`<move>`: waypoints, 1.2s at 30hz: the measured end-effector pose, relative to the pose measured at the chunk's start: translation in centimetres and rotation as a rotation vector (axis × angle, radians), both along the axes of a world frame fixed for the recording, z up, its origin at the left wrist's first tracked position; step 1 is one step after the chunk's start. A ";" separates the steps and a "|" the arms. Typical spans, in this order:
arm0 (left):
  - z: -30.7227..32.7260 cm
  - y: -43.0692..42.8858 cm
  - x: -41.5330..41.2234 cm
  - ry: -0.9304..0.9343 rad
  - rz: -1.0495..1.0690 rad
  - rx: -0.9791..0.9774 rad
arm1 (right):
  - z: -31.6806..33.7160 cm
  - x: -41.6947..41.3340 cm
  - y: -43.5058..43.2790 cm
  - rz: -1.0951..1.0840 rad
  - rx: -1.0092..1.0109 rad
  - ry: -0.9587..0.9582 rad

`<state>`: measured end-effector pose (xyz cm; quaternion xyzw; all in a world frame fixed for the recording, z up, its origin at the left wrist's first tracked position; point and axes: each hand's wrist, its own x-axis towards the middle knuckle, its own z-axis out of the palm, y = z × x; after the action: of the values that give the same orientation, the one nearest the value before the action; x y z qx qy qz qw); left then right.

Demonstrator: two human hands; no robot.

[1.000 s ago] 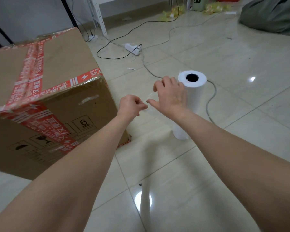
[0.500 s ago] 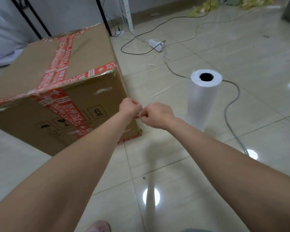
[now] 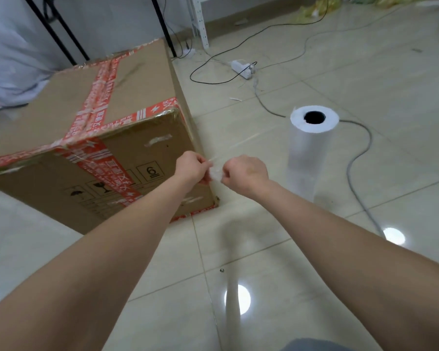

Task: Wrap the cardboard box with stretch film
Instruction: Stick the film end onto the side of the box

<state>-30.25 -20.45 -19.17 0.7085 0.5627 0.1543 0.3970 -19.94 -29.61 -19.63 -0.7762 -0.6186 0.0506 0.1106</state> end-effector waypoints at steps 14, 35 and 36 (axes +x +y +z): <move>0.5 2.1 -1.3 0.095 -0.351 0.216 | 4.2 -3.0 1.5 -0.018 0.186 -0.101; 3.9 4.5 -8.2 0.388 -0.531 0.708 | 1.9 -3.7 5.4 -0.239 0.047 -0.114; 4.0 4.6 -8.6 0.397 -0.535 0.732 | 2.0 -3.8 5.6 -0.248 0.052 -0.102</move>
<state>-38.80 -15.90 -15.15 0.9368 0.3346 0.0964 0.0330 -23.76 -24.01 -17.68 -0.8451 -0.5240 -0.0189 0.1046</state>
